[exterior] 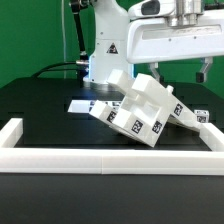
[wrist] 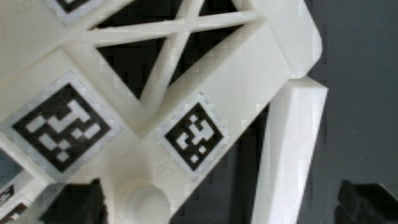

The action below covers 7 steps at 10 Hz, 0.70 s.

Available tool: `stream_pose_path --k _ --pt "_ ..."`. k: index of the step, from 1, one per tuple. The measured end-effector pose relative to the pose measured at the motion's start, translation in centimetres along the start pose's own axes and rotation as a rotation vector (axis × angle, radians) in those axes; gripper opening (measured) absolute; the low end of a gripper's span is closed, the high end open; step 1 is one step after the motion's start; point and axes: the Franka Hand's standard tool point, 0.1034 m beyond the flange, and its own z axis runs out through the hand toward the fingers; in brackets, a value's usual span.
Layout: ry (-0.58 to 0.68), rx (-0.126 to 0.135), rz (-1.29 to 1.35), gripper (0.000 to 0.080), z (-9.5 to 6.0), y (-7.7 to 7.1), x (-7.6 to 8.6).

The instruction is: Assemble chair

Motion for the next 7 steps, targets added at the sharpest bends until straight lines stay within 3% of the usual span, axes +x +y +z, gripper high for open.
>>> stream_pose_path --k 3,6,7 --pt "0.011 0.008 0.013 0.0649 -2.0 1.2 -0.6" --pt "0.002 0.000 0.012 0.0649 -2.0 3.2 -2.2" --pt "-0.001 0.000 0.010 0.0649 -2.3 4.0 -1.9"
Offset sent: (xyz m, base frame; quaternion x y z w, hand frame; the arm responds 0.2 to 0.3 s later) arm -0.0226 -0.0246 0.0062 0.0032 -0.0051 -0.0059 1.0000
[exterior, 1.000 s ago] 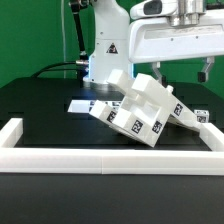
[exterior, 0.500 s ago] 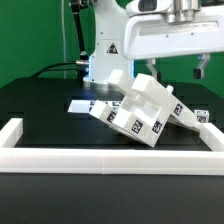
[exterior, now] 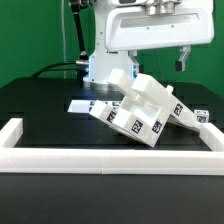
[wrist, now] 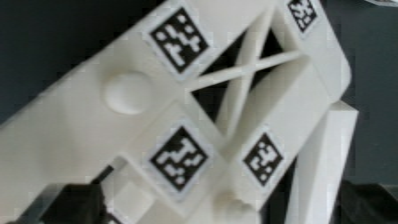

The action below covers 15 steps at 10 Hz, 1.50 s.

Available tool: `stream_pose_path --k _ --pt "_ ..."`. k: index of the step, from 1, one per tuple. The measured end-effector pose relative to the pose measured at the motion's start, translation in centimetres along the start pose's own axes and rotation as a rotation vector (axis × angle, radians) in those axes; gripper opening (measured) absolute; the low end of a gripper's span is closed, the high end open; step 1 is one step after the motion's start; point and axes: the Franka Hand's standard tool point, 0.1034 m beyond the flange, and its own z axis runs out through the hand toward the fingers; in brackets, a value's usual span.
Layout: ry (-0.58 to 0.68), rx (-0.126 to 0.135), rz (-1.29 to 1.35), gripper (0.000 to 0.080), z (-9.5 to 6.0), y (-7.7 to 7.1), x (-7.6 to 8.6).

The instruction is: Assemble chair

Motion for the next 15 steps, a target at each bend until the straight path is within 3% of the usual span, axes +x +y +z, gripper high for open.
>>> stream_pose_path --k 1,4,8,15 --pt "0.006 0.001 0.009 0.0649 -0.7 0.9 0.9" --pt "0.009 -0.008 0.004 0.0649 0.0 1.4 1.9" --pt "0.007 -0.009 0.000 0.0649 0.1 1.4 1.9" --pt "0.009 -0.023 -0.006 0.0649 1.2 3.3 3.7"
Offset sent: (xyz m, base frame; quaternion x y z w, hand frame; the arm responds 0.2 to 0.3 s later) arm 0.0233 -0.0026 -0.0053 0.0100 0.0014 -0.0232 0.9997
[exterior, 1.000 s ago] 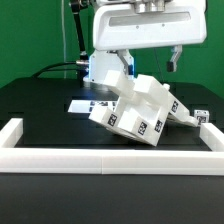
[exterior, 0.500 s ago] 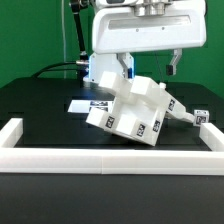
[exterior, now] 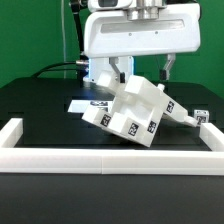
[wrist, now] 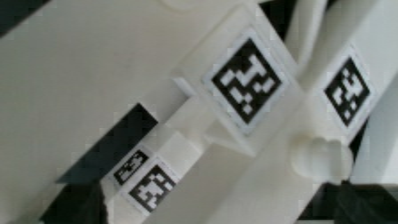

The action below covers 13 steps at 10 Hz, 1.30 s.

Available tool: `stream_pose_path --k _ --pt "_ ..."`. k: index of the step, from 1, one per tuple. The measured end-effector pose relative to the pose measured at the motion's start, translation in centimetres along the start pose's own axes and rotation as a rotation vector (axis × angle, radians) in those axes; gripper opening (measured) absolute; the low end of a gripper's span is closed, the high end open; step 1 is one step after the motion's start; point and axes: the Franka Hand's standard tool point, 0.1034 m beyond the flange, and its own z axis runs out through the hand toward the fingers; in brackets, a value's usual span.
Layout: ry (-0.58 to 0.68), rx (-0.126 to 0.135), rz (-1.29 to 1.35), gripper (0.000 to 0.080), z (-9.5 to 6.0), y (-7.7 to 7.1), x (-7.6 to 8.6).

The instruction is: Assemble chair

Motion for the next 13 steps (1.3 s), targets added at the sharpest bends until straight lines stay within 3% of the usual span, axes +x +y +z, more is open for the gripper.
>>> stream_pose_path --k 3,8,12,13 --pt "0.018 0.006 0.009 0.0649 -1.2 -0.9 0.3" --pt "0.037 0.019 0.031 0.0649 -3.3 -0.5 -2.7" --pt "0.034 0.012 0.027 0.0649 -2.6 -0.4 -3.3" --pt "0.035 0.004 -0.001 0.0649 -2.1 0.2 -2.3"
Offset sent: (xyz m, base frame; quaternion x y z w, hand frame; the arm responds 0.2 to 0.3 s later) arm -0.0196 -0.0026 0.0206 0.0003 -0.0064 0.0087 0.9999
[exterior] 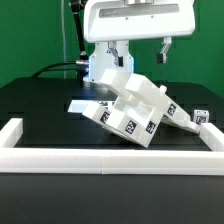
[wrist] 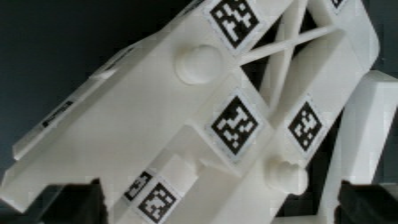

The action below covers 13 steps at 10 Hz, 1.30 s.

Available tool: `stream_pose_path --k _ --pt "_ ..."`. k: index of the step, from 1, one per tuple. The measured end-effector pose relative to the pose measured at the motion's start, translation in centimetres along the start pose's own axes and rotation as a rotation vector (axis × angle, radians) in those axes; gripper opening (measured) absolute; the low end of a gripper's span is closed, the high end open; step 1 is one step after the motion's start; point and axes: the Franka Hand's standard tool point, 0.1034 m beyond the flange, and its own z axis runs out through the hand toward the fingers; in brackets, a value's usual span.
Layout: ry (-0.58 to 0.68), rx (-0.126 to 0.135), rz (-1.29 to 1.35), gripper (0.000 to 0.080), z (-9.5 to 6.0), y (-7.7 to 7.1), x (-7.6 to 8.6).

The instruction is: Assemble chair

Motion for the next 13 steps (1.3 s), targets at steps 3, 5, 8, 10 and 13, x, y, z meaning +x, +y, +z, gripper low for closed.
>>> stream_pose_path --k 3,5,8,10,13 --pt "-0.001 0.002 -0.018 0.0649 -0.4 0.8 -0.9" --pt "-0.009 -0.007 -0.029 0.0649 0.7 1.2 0.0" --pt "-0.015 -0.012 -0.027 0.0649 1.3 1.6 0.3" --pt "-0.021 -0.013 -0.027 0.0649 1.6 1.6 0.2" --pt "-0.018 -0.012 -0.023 0.0649 1.6 1.1 0.6"
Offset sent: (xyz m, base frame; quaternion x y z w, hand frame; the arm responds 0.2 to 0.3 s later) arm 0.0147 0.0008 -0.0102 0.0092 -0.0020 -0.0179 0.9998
